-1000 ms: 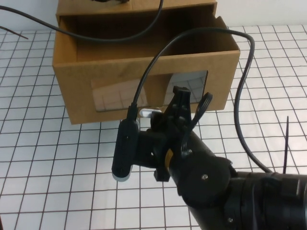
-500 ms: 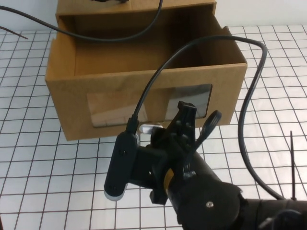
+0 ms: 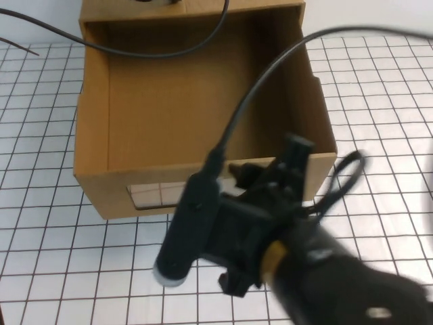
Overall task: Open the shoe box
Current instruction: 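Pull the top drawer of the cardboard box fully open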
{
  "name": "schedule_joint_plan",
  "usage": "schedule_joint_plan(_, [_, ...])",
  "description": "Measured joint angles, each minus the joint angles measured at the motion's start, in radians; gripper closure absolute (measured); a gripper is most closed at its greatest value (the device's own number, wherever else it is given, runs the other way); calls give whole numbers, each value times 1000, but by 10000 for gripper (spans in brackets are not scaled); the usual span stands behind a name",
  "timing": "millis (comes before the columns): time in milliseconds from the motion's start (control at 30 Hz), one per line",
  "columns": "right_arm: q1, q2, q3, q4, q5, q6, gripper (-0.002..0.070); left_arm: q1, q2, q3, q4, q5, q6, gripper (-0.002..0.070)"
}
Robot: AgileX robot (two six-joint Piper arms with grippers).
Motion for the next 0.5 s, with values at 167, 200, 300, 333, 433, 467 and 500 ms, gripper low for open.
schedule_joint_plan(167, [9,-131,-22,81,80,2,502,0,0,-42,10,23,6,678])
schedule_joint_plan(200, [0,-159,-31,97,96,2,519,0,0,-57,15,32,7,678])
schedule_joint_plan(300, [-61,-233,-45,122,118,12,584,0,-18,-98,15,47,10,678])
schedule_joint_plan(333, [-86,-252,-48,129,119,14,606,0,-29,-104,15,56,15,678])
schedule_joint_plan(433, [-202,-313,-54,168,117,16,664,0,-88,-112,28,88,24,677])
schedule_joint_plan(467, [-252,-330,-58,189,111,16,673,0,-110,-112,45,95,24,677])
schedule_joint_plan(500, [-306,-345,-60,214,100,16,678,0,-133,-108,67,99,19,677])
